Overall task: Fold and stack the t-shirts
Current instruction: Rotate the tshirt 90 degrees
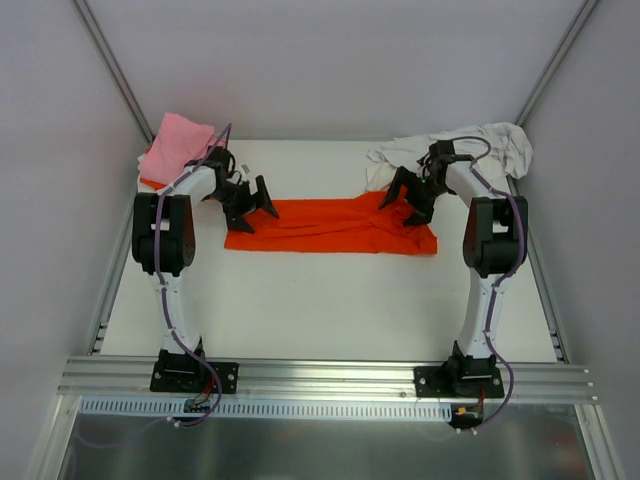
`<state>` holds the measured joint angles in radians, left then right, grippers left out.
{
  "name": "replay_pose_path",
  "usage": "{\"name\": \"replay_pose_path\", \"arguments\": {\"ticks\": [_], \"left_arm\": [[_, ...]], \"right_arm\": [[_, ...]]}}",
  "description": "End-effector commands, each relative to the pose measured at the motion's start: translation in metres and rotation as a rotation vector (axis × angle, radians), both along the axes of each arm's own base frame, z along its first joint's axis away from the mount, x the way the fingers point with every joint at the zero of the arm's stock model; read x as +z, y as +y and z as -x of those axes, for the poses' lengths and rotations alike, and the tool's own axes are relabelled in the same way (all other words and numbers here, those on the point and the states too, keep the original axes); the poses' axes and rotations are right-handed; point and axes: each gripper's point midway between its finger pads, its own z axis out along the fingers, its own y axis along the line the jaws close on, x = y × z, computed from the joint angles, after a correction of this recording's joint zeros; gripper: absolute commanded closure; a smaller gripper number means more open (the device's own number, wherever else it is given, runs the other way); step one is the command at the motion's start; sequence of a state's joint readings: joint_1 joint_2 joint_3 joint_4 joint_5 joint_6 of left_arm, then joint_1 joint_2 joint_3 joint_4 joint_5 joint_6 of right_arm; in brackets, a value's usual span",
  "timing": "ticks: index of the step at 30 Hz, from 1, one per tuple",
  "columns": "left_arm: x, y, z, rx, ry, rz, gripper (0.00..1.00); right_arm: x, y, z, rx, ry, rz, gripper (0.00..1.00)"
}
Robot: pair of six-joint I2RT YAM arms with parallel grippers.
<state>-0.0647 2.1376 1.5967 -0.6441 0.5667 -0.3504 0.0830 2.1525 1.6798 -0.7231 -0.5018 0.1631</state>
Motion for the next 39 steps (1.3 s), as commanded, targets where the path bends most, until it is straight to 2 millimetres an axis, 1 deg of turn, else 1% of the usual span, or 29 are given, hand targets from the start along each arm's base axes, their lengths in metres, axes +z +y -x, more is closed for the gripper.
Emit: {"name": "replay_pose_path", "arguments": {"ticks": [1,2,4,5,11,15,16,17,18,19,20,21,22,23,24,25,26,27,28,29,31,32,34,35,37,38,39], "left_arm": [[-0.007,0.006,0.036,-0.022,0.064,-0.057,0.01],[-0.012,0.006,0.047,-0.021,0.092,-0.055,0.01],[-0.010,0.006,0.053,-0.016,0.086,-0.050,0.01],[-0.015,0.005,0.063,-0.016,0.108,-0.051,0.01],[-0.017,0.002,0.083,-0.027,0.121,-0.054,0.01],[-0.020,-0.007,0.096,-0.057,0.135,-0.055,0.01],[-0.021,-0.008,0.102,-0.059,0.146,-0.056,0.01],[-0.022,-0.010,0.106,-0.055,0.155,-0.054,0.01],[-0.019,-0.014,0.109,-0.056,0.150,-0.038,0.01],[-0.021,-0.019,0.117,-0.065,0.164,-0.034,0.01],[-0.021,-0.022,0.121,-0.076,0.166,-0.034,0.01],[-0.019,-0.024,0.124,-0.084,0.165,-0.036,0.01],[-0.020,-0.029,0.131,-0.095,0.173,-0.034,0.01],[-0.020,-0.032,0.134,-0.097,0.178,-0.029,0.01],[-0.017,-0.035,0.139,-0.104,0.179,-0.019,0.01],[-0.016,-0.039,0.142,-0.119,0.177,-0.022,0.01],[-0.016,-0.041,0.145,-0.124,0.183,-0.023,0.01],[-0.014,-0.042,0.149,-0.126,0.185,-0.021,0.01],[-0.013,-0.044,0.152,-0.131,0.189,-0.019,0.01],[-0.011,-0.046,0.156,-0.140,0.190,-0.017,0.01],[-0.009,-0.049,0.162,-0.153,0.201,-0.013,0.01],[-0.006,-0.051,0.167,-0.164,0.205,-0.013,0.01],[-0.002,-0.055,0.175,-0.181,0.216,-0.008,0.01],[0.000,-0.059,0.180,-0.198,0.221,-0.004,0.01],[0.007,-0.066,0.190,-0.215,0.232,0.016,0.01],[0.008,-0.070,0.194,-0.221,0.242,0.023,0.01],[0.010,-0.076,0.200,-0.233,0.249,0.031,0.01]], "right_arm": [[0.007,-0.006,-0.020,-0.010,-0.029,0.001,0.00],[0.006,-0.005,-0.022,-0.012,-0.028,-0.003,0.01],[0.002,-0.005,-0.028,-0.016,-0.030,-0.008,0.01],[-0.001,-0.003,-0.030,-0.020,-0.026,-0.014,0.00],[-0.006,0.002,-0.037,-0.033,-0.029,-0.038,0.01],[-0.012,0.004,-0.041,-0.037,-0.023,-0.049,0.01],[-0.017,0.004,-0.042,-0.040,-0.016,-0.053,0.00],[-0.019,0.005,-0.045,-0.041,-0.020,-0.058,0.00],[-0.019,0.007,-0.050,-0.047,-0.024,-0.064,0.01],[-0.025,0.008,-0.053,-0.049,-0.017,-0.072,0.01],[-0.027,0.011,-0.055,-0.048,-0.016,-0.076,0.00],[-0.021,0.018,-0.064,-0.044,-0.039,-0.090,0.01],[-0.030,0.022,-0.066,-0.044,-0.020,-0.095,0.00],[-0.031,0.029,-0.069,-0.039,-0.023,-0.104,0.00],[-0.023,0.037,-0.079,-0.041,-0.044,-0.126,0.01],[-0.033,0.041,-0.081,-0.038,-0.030,-0.131,0.01],[-0.034,0.052,-0.083,-0.025,-0.030,-0.142,0.00],[-0.024,0.059,-0.094,-0.018,-0.061,-0.161,0.01],[-0.024,0.065,-0.096,-0.018,-0.056,-0.171,0.00],[-0.025,0.075,-0.101,-0.006,-0.064,-0.187,0.01],[-0.027,0.086,-0.105,-0.013,-0.055,-0.212,0.01],[-0.029,0.096,-0.103,-0.005,-0.047,-0.233,0.00],[-0.027,0.106,-0.105,0.000,-0.059,-0.252,0.01],[-0.027,0.115,-0.102,0.007,-0.053,-0.260,0.00],[-0.027,0.123,-0.102,0.015,-0.053,-0.282,0.00],[-0.027,0.131,-0.099,0.016,-0.041,-0.294,0.00],[-0.030,0.135,-0.098,0.018,-0.031,-0.309,0.00]]}}
